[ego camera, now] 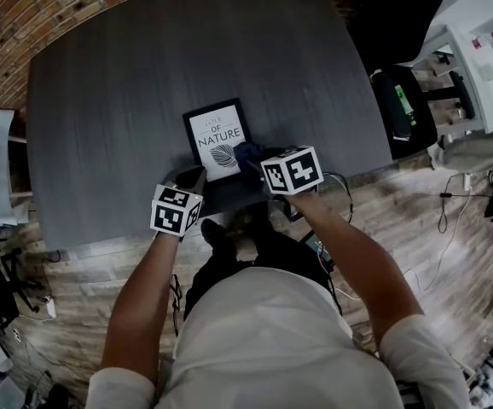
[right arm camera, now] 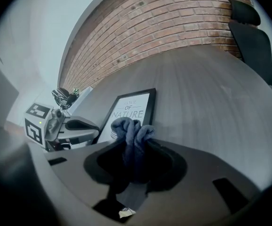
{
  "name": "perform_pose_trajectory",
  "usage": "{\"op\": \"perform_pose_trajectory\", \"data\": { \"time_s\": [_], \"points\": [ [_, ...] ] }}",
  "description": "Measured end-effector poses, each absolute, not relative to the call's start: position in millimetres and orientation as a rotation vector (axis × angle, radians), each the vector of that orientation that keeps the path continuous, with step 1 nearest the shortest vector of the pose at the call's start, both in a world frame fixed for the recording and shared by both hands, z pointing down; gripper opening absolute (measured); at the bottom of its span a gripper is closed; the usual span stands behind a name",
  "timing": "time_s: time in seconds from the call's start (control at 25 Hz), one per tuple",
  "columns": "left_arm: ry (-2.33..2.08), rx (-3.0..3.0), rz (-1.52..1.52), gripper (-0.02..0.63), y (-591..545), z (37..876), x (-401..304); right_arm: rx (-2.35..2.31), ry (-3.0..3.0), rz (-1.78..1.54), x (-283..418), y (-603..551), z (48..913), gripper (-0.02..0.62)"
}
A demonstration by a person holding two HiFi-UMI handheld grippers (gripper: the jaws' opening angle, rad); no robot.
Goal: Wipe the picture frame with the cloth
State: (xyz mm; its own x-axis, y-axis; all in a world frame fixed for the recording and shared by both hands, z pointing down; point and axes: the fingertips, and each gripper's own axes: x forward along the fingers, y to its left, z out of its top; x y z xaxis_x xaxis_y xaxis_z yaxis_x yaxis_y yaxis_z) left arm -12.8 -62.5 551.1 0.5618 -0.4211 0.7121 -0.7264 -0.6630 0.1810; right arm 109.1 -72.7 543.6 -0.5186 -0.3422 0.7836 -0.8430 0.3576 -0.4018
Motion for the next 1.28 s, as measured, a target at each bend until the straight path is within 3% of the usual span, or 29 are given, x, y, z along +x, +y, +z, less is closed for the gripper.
{"op": "perform_pose_trajectory", "data": {
  "time_s": [0.64, 1.0, 1.28],
  "points": [
    [-0.886, 2.36, 0.889, 0.008, -67.8, 545.1, -6.6, 1.125, -2.009, 1.124, 170.9, -141.0, 527.3, 0.121],
    [-0.796, 2.364, 0.907, 0.008, -67.4, 552.2, 9.1, 1.074, -2.02, 1.305, 148.4, -218.9, 533.5, 0.121],
    [-0.703, 2.417, 0.92, 0.007, -68.5, 554.5, 19.9, 0.94, -2.037, 1.248, 127.0, -239.3, 543.6, 0.12]
  ]
}}
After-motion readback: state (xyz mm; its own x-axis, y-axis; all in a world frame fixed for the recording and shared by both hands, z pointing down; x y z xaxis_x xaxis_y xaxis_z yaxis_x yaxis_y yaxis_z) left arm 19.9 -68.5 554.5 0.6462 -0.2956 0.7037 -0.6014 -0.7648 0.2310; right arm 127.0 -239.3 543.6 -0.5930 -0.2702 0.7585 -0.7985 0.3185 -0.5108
